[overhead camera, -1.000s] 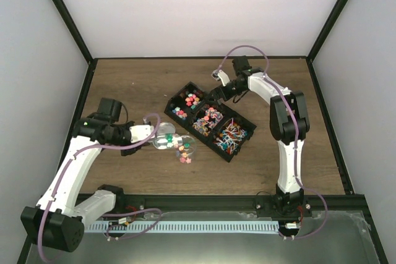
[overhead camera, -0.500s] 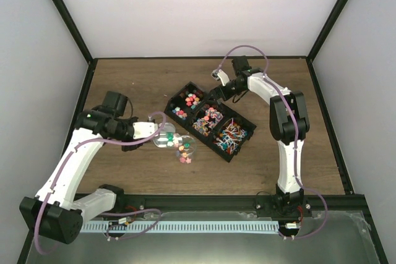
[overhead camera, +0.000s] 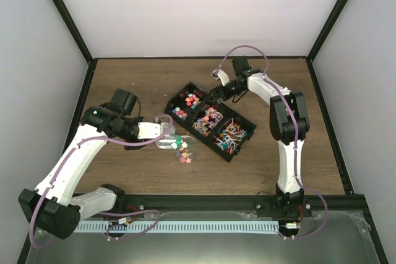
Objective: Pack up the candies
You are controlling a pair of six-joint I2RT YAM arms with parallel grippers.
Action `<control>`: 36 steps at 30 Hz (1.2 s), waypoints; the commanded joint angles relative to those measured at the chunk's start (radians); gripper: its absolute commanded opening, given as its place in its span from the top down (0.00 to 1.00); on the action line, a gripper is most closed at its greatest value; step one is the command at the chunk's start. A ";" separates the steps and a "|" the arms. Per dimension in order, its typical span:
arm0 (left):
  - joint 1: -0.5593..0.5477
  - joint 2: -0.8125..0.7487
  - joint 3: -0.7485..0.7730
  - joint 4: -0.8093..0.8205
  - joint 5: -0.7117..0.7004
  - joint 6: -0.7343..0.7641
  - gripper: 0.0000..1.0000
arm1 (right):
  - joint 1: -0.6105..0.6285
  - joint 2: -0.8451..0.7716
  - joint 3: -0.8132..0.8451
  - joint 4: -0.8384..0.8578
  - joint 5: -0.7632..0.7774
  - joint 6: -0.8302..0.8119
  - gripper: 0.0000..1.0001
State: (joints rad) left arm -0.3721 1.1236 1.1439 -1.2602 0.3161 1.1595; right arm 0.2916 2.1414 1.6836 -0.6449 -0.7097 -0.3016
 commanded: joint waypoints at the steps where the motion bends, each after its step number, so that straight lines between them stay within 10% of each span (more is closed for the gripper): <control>1: -0.019 0.020 0.046 -0.012 -0.025 -0.008 0.96 | 0.010 -0.046 -0.006 0.010 0.024 0.010 0.08; 36: 0.034 0.054 0.084 0.208 -0.050 -0.433 0.96 | 0.154 -0.012 -0.078 0.248 0.251 0.185 0.00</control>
State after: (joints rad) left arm -0.3641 1.1381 1.2026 -1.1378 0.2718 0.8673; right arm 0.4286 2.0716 1.5230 -0.4568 -0.4667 -0.1829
